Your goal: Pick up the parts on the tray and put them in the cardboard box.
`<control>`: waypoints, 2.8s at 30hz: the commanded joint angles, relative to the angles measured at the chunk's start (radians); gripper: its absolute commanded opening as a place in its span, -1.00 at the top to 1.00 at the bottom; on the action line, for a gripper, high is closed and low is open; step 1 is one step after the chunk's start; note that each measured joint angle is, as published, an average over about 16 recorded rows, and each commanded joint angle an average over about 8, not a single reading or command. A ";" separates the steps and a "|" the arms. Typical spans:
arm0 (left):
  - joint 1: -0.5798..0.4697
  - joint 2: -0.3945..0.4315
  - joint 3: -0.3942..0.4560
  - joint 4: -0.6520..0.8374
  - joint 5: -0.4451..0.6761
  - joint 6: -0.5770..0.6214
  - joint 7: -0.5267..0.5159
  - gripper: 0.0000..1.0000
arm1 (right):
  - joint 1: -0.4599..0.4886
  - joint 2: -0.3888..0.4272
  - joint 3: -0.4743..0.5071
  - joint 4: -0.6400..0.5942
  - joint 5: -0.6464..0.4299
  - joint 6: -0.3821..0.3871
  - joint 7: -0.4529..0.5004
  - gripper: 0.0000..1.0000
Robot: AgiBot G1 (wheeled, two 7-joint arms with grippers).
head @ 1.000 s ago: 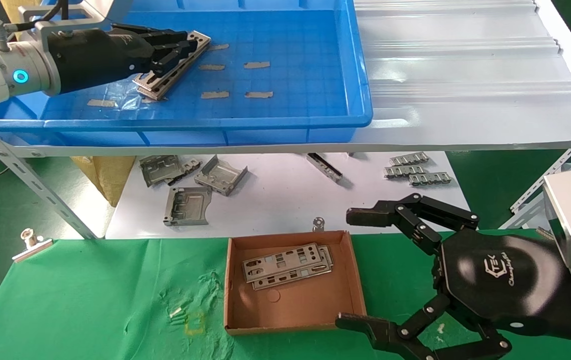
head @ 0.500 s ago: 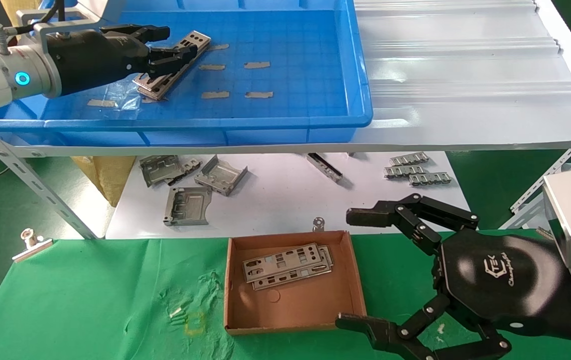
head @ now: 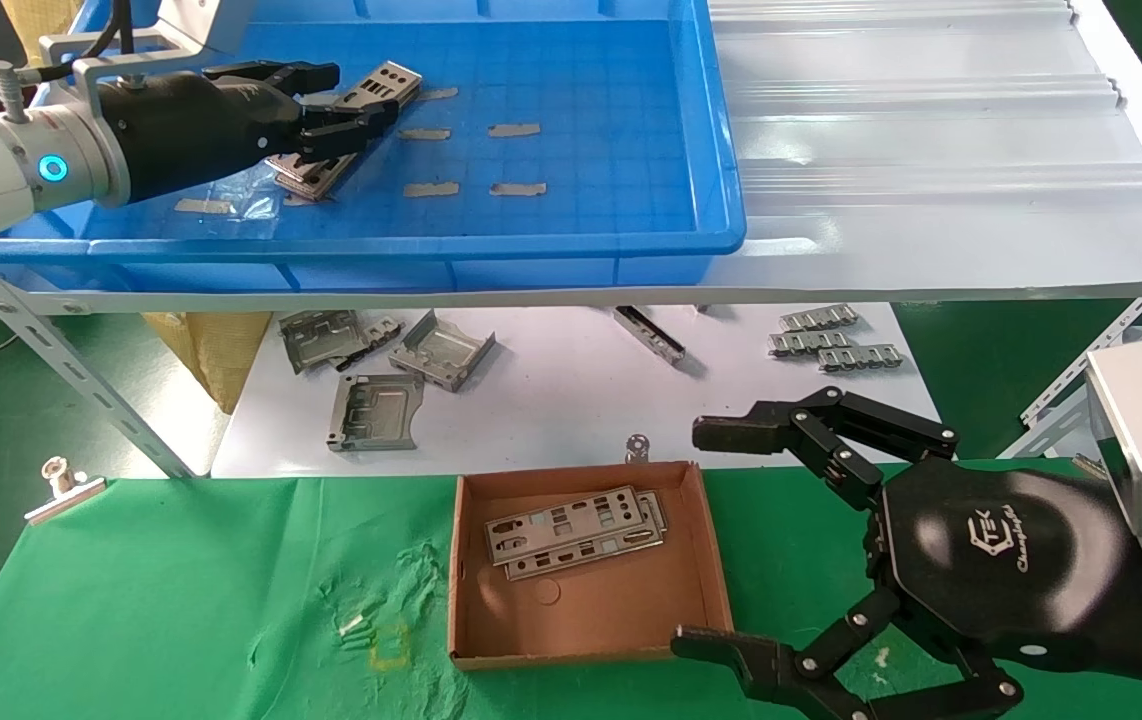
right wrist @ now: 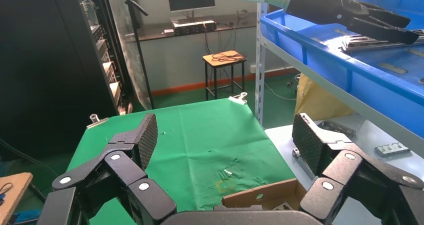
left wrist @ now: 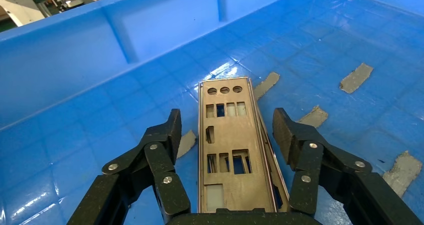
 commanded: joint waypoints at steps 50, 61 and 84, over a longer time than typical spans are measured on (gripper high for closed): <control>0.056 -0.112 0.059 -0.313 -0.060 0.670 0.037 1.00 | 0.000 0.000 0.000 0.000 0.000 0.000 0.000 -1.00; 0.326 -0.152 0.265 -0.559 -0.207 0.634 -0.005 1.00 | 0.000 0.000 0.000 0.000 0.000 0.000 0.000 -1.00; 0.379 0.145 0.323 -0.112 -0.094 0.210 0.425 -1.00 | 0.000 0.000 0.000 0.000 0.000 0.000 0.000 -1.00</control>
